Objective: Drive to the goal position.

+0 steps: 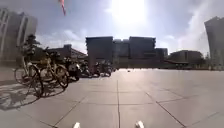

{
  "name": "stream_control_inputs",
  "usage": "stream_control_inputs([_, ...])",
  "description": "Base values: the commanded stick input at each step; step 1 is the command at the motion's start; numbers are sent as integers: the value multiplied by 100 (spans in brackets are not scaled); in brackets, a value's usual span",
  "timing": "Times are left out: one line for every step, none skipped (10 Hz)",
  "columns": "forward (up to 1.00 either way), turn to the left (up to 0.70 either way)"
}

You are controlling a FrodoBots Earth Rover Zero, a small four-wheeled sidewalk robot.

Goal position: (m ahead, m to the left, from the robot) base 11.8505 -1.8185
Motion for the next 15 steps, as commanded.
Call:
stream_control_inputs([0, -70])
stream_control_inputs([0, -70])
stream_control_inputs([0, -70])
stream_control_inputs([0, -70])
stream_control_inputs([37, -33])
stream_control_inputs([70, 0])
stream_control_inputs([70, 0])
stream_control_inputs([70, 0])
stream_control_inputs([70, 0])
stream_control_inputs([70, 0])
stream_control_inputs([70, 0])
stream_control_inputs([70, 0])
stream_control_inputs([70, 7])
stream_control_inputs([70, 14])
stream_control_inputs([70, 14])
